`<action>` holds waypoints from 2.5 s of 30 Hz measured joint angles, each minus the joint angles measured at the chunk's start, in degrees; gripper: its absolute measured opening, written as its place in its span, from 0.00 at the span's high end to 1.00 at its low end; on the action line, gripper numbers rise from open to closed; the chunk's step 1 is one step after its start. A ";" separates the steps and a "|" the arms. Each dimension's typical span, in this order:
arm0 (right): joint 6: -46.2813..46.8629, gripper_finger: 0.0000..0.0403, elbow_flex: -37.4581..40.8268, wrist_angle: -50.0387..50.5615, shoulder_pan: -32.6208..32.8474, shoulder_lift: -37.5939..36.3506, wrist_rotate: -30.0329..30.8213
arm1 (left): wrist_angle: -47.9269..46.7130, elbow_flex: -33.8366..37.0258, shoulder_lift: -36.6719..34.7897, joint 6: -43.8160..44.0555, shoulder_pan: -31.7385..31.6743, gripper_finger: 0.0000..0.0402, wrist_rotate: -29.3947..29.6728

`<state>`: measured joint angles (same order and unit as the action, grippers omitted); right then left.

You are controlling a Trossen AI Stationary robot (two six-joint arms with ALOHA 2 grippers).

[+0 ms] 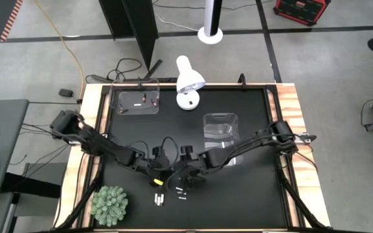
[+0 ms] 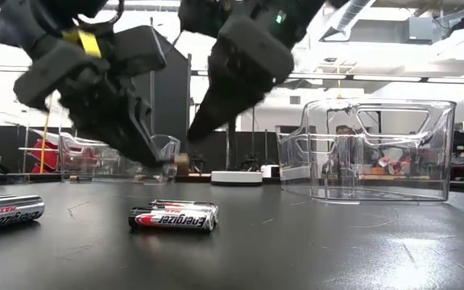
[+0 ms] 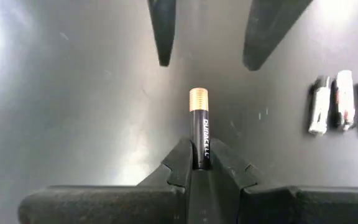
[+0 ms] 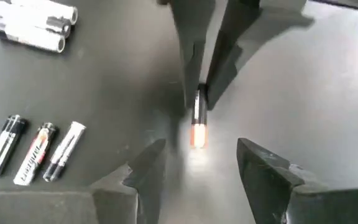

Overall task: Sort batteries
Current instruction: Put the black battery into the top transparent bin, then put the silver battery into the bottom transparent bin

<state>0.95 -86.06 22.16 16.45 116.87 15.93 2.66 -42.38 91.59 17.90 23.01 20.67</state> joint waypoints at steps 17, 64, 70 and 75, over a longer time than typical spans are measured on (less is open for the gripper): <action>-1.15 0.49 0.02 5.01 -1.27 -4.31 5.26 | -23.56 -0.09 -30.53 0.55 -2.46 0.93 17.40; -2.49 0.49 0.04 1.59 0.15 -4.12 5.22 | -52.39 -0.08 -27.70 4.67 -63.08 0.93 12.56; -2.49 0.49 0.04 1.61 0.12 -4.12 5.22 | -52.41 -0.09 -27.78 4.69 -63.08 0.86 12.30; -2.47 0.49 0.04 1.61 -0.09 -4.12 5.21 | -52.64 -0.09 -27.78 4.69 -63.08 0.84 12.06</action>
<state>-1.52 -86.02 23.77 16.36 112.75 21.14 -49.99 -42.46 63.81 22.59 -40.07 32.74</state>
